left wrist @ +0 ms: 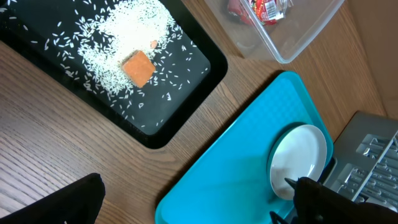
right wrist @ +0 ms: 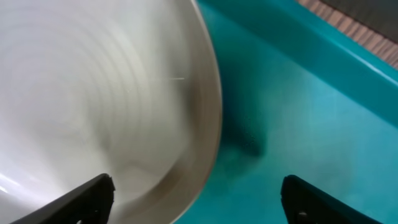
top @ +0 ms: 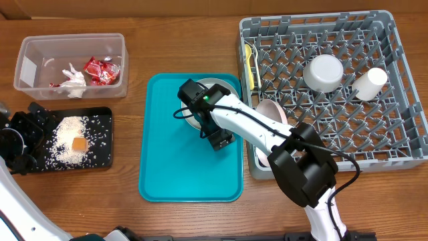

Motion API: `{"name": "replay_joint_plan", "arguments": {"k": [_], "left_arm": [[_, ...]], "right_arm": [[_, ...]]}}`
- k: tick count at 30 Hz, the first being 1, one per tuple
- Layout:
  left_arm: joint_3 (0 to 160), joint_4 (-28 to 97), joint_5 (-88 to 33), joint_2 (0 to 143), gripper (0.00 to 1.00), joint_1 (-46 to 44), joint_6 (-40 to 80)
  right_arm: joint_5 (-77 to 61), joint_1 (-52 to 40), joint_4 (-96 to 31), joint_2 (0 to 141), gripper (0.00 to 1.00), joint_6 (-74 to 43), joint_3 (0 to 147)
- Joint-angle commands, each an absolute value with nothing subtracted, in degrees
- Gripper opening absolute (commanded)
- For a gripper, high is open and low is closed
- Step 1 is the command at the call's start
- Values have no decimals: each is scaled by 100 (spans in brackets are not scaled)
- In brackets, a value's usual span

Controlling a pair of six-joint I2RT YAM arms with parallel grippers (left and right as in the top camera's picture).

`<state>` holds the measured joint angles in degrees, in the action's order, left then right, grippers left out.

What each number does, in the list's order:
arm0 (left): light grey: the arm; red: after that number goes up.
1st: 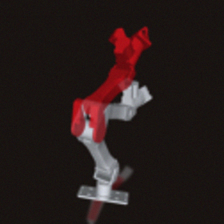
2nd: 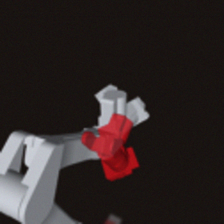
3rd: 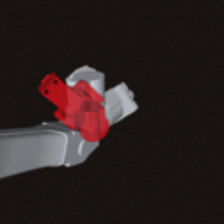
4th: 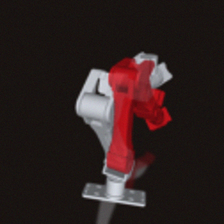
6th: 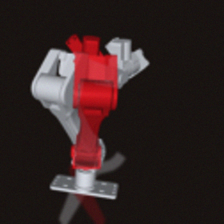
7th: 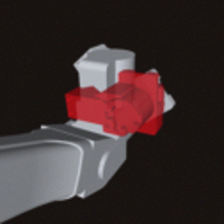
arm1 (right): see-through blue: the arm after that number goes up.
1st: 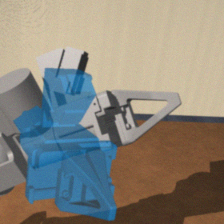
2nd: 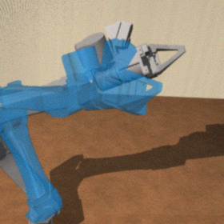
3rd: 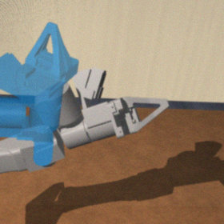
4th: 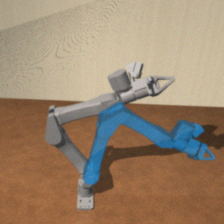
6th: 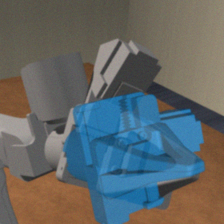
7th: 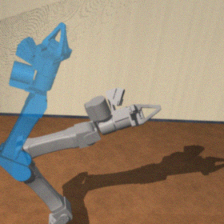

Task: Sort waste into correct bins and load items into the dishwasher rack
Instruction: 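Close the right gripper on the grey plate's right rim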

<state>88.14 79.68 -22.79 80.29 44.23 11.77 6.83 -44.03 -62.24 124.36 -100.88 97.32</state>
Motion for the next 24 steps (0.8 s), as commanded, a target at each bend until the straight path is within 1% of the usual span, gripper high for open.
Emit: {"name": "replay_joint_plan", "arguments": {"k": [1,3,6,10,12,15,18,20,24], "left_arm": [[8779,7964,-2375,8020,100,4370,1048],[8779,7964,-2375,8020,100,4370,1046],[8779,7964,-2375,8020,100,4370,1048],[8779,7964,-2375,8020,100,4370,1048],[8779,7964,-2375,8020,100,4370,1046],[8779,7966,-2375,8020,100,4370,1048],[8779,7964,-2375,8020,100,4370,1046],[8779,7964,-2375,8020,100,4370,1048],[8779,7964,-2375,8020,100,4370,1048]], "right_arm": [[716,-4451,-6154,12534,83,-10186,9708],[543,-4451,-6114,12648,80,-10184,9708],[244,-4451,-6023,12831,78,-10180,9708],[95,-4471,-5883,12938,71,-10158,9708],[95,-4495,-5854,12938,67,-10158,9708],[93,-4499,-5854,12938,59,-10134,9712],[93,-4497,-5795,12936,51,-9815,9717],[91,-4497,-5791,12936,43,-9612,9725],[93,-4497,-5841,12934,20,-9334,9815]]}}
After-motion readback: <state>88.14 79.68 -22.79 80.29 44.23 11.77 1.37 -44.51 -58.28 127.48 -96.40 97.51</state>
